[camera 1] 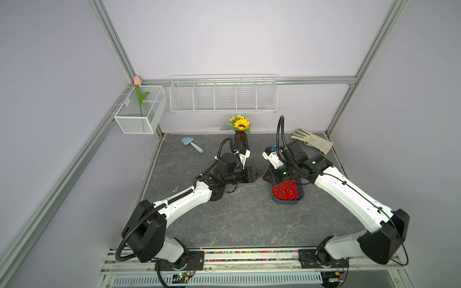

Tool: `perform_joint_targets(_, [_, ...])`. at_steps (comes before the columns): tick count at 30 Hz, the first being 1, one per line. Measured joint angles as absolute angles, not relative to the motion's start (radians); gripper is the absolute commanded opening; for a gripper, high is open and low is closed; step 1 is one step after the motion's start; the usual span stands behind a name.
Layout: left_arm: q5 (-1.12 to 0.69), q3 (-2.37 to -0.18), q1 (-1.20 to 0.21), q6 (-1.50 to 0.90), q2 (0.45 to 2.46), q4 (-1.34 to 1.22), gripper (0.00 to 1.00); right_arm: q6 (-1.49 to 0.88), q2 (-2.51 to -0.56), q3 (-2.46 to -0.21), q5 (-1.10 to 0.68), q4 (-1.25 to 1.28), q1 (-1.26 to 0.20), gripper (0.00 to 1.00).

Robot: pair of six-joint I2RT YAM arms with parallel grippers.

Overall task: Cover the protruding screws with screw protection sleeves
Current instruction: Adjust the screw protection sleeve.

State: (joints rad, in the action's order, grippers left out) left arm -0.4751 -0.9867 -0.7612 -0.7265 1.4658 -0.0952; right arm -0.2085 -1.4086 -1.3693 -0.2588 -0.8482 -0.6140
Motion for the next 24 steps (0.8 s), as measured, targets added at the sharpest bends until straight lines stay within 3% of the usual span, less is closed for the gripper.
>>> perform_joint_targets(24, [-0.467,-0.96,-0.771,-0.749,1.466,-0.122,0.34,-0.208,-1.409,-1.371,-0.259,-0.865,-0.609,0.11])
